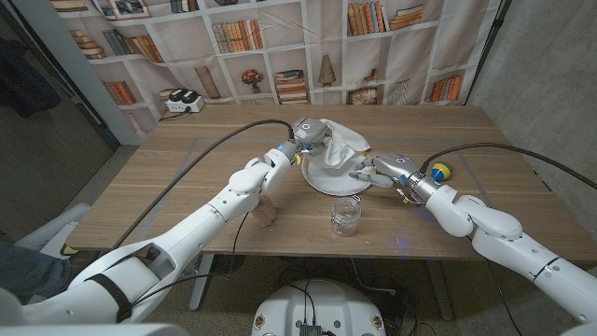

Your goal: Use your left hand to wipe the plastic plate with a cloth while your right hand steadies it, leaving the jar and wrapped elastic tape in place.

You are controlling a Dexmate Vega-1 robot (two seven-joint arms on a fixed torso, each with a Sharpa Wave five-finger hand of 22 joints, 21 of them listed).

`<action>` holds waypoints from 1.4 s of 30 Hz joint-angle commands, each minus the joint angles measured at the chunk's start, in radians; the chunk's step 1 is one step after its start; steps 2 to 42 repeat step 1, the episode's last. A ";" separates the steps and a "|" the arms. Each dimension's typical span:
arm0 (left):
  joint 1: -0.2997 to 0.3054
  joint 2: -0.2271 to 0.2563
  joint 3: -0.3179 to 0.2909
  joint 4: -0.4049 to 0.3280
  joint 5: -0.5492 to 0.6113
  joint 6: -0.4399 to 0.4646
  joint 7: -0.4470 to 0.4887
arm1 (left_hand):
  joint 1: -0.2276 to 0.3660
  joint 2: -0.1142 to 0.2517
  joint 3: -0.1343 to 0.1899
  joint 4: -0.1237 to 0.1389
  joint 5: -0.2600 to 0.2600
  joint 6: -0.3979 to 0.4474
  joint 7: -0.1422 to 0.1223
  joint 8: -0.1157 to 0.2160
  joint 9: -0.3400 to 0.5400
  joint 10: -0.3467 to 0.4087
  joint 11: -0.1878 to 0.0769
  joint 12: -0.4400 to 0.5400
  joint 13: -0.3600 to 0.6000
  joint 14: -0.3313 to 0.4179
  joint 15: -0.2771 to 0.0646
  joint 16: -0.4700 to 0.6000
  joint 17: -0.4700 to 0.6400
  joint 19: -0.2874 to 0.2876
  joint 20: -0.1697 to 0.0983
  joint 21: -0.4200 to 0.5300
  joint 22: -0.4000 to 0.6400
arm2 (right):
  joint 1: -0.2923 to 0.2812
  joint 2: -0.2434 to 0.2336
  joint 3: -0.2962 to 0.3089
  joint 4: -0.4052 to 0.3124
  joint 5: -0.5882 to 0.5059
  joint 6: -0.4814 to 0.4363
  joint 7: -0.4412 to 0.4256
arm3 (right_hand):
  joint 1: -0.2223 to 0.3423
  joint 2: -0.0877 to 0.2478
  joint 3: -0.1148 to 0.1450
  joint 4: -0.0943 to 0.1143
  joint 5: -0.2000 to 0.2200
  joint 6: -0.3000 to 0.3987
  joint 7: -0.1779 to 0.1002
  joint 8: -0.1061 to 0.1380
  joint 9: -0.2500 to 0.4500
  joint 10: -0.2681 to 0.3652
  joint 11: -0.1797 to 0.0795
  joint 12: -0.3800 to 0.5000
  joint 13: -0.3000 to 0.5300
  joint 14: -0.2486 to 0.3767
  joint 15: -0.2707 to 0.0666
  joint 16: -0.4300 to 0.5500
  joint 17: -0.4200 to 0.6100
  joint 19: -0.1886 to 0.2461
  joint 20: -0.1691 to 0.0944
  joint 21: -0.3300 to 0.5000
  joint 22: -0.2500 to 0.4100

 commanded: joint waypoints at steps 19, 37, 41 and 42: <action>0.008 -0.003 -0.006 -0.003 0.000 0.011 0.009 | -0.002 -0.002 0.007 0.002 0.007 0.028 0.026 -0.001 0.002 0.001 -0.003 0.003 0.003 -0.009 -0.064 0.004 0.003 -0.005 -0.033 0.005 -0.001 | 0.021 0.005 -0.010 0.014 -0.008 0.010 -0.015 | -0.006 0.000 0.008 -0.001 0.000 0.005 0.000 -0.003 0.004 0.009 0.004 -0.002 0.001 0.009 -0.102 -0.003 0.003 0.005 -0.074 -0.001 0.002; 0.008 -0.003 -0.006 -0.003 0.000 0.011 0.009 | -0.002 -0.002 0.007 0.002 0.007 0.028 0.026 -0.001 0.002 0.001 -0.003 0.003 0.003 -0.009 -0.064 0.004 0.003 -0.005 -0.033 0.005 -0.001 | 0.021 0.005 -0.010 0.014 -0.008 0.010 -0.015 | -0.006 0.000 0.008 -0.001 0.000 0.005 0.000 -0.003 0.004 0.009 0.004 -0.002 0.001 0.009 -0.102 -0.003 0.003 0.005 -0.074 -0.001 0.002; 0.008 -0.003 -0.006 -0.003 0.000 0.011 0.009 | -0.002 -0.002 0.007 0.002 0.007 0.028 0.026 -0.001 0.002 0.001 -0.003 0.003 0.003 -0.009 -0.064 0.004 0.003 -0.005 -0.033 0.005 -0.001 | 0.021 0.005 -0.010 0.014 -0.008 0.010 -0.015 | -0.006 0.000 0.008 -0.001 0.000 0.005 0.000 -0.003 0.004 0.009 0.004 -0.002 0.001 0.009 -0.102 -0.003 0.003 0.005 -0.074 -0.001 0.002; 0.008 -0.003 -0.006 -0.003 0.000 0.011 0.009 | -0.002 -0.002 0.007 0.002 0.007 0.028 0.026 -0.001 0.002 0.001 -0.003 0.003 0.003 -0.009 -0.064 0.004 0.003 -0.005 -0.033 0.005 -0.001 | 0.021 0.005 -0.010 0.014 -0.008 0.010 -0.015 | -0.006 0.000 0.008 -0.001 0.000 0.005 0.000 -0.003 0.004 0.009 0.004 -0.002 0.001 0.009 -0.102 -0.003 0.003 0.005 -0.074 -0.001 0.002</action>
